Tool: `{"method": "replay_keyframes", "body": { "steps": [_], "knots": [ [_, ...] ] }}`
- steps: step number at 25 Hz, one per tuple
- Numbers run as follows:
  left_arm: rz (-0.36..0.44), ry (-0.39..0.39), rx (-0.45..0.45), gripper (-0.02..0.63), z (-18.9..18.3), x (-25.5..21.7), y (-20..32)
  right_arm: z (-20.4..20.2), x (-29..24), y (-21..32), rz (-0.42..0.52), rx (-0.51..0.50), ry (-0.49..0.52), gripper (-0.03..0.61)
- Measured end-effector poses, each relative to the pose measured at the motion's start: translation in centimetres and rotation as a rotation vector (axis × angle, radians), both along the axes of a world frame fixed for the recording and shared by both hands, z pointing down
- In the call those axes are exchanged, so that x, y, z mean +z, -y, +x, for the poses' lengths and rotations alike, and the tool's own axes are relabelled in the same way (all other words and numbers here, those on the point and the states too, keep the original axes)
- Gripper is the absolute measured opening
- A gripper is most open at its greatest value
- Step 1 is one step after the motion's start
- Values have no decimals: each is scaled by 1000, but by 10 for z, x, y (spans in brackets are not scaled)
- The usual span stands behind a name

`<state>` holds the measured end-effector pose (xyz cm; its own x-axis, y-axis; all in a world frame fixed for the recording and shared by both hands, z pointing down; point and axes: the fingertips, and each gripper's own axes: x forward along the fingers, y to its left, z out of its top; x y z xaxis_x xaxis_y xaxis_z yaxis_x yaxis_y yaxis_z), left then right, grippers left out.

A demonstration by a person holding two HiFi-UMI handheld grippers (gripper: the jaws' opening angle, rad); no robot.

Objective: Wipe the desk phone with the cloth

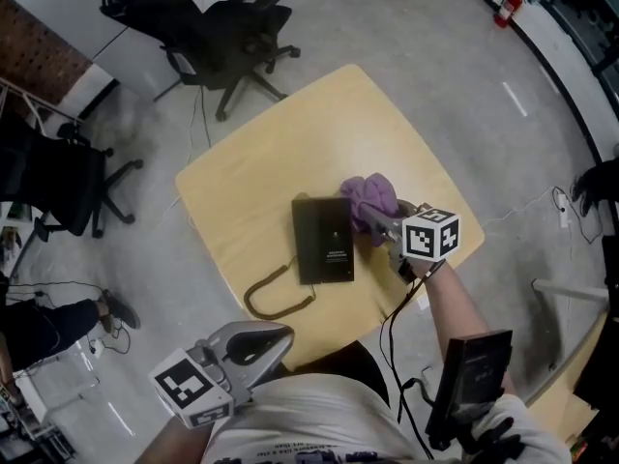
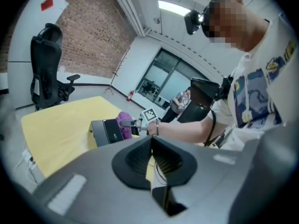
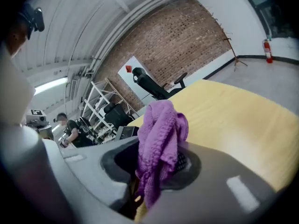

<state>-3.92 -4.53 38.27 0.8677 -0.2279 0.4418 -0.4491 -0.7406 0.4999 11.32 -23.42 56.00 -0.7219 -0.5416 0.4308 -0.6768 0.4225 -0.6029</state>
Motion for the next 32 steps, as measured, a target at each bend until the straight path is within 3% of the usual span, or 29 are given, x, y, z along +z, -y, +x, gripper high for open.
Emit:
{"method": "replay_keyframes", "body": {
  "steps": [5,32],
  "knots": [
    [6,4,29,8,-4,2,-12,-2,16,-23,-63,54,87,109],
    [34,-20,122,8,-48,-2,-80,-8,43,-130,-92,83,-169,109]
  ]
}}
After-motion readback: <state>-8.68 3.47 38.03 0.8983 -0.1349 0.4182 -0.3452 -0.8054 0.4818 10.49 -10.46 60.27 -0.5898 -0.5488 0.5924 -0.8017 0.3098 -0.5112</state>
